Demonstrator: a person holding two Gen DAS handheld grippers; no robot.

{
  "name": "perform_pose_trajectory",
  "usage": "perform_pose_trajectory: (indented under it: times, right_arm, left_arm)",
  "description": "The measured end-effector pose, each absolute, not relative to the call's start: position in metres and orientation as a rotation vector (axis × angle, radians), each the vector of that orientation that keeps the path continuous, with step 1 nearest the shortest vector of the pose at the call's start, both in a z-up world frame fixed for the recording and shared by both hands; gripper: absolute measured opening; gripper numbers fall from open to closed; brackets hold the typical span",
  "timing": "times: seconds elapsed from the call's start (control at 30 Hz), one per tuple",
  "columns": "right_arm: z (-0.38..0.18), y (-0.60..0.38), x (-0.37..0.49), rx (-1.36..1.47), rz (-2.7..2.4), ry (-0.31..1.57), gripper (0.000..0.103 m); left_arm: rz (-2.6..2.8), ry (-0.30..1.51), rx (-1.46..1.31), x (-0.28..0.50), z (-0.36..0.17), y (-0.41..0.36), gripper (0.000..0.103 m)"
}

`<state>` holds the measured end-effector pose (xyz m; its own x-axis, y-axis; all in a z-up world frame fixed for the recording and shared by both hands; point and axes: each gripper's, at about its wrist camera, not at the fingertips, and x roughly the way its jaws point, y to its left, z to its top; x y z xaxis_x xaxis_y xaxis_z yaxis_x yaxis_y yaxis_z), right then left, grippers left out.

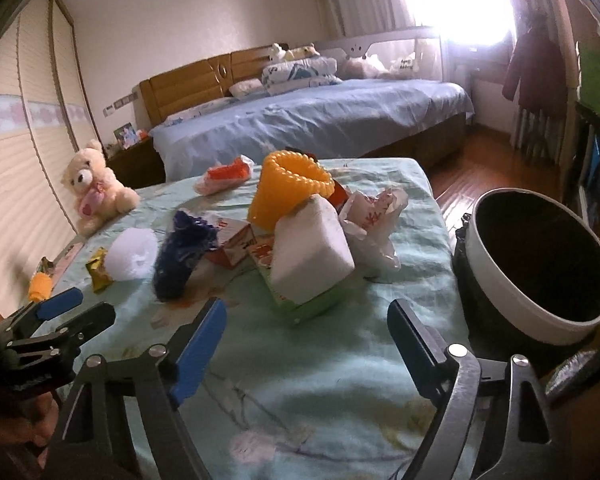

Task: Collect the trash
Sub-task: 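Grasp the blue snack bag with the left gripper while the right gripper grasps the white foam block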

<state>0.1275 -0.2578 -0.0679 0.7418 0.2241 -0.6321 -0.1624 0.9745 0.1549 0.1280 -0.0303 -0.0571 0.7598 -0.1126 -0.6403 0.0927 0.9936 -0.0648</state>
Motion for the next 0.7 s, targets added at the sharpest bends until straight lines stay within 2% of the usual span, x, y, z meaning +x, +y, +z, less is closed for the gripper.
perform_pose_trajectory:
  times: [0.17,0.3,0.37,0.43,0.47,0.5,0.53,0.6,0.7]
  right_arm:
    - [-0.072,-0.257,0.145,0.075,0.208,0.725,0.078]
    - [-0.075,-0.257,0.158,0.068,0.207,0.740,0.074]
    - [-0.077,-0.257,0.163,0.065,0.208,0.749,0.071]
    - [-0.080,-0.259,0.167,0.068,0.211,0.761,0.064]
    - [-0.081,-0.259,0.169,0.071,0.213,0.766,0.056]
    - [-0.081,-0.260,0.169,0.074,0.215,0.769,0.043]
    - [-0.082,-0.261,0.170,0.078,0.216,0.776,0.035]
    - [-0.083,-0.263,0.169,0.088,0.219,0.779,0.032]
    - [-0.080,-0.262,0.165,0.089,0.223,0.768,0.030]
  left_arm:
    - [-0.117,0.738,-0.002,0.155,-0.067,-0.038,0.083]
    - [-0.124,0.781,0.002,0.175,-0.076,-0.042,0.077]
    - [-0.127,0.803,0.010,0.184,-0.081,-0.044,0.070]
    - [-0.138,0.823,0.014,0.190,-0.085,-0.047,0.059]
    - [-0.145,0.832,0.016,0.192,-0.086,-0.048,0.056]
    - [-0.153,0.840,0.018,0.194,-0.088,-0.050,0.047]
    - [-0.160,0.844,0.024,0.194,-0.089,-0.051,0.036]
    - [-0.177,0.842,0.037,0.192,-0.089,-0.054,0.024]
    - [-0.198,0.823,0.053,0.186,-0.086,-0.059,0.020]
